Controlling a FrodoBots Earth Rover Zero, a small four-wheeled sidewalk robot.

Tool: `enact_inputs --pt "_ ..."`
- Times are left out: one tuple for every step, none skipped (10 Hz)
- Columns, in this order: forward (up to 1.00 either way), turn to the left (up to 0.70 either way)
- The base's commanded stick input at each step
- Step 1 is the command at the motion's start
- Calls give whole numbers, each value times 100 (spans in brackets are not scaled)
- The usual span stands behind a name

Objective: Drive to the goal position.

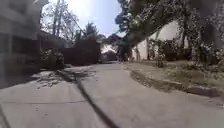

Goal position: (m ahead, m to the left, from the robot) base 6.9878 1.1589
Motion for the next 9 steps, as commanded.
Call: enact_inputs --pt "100 9" --pt "100 9" --pt "100 9" --pt "100 9" --pt "100 9" --pt "100 9" --pt "100 9" --pt "100 -19" --pt "100 -31"
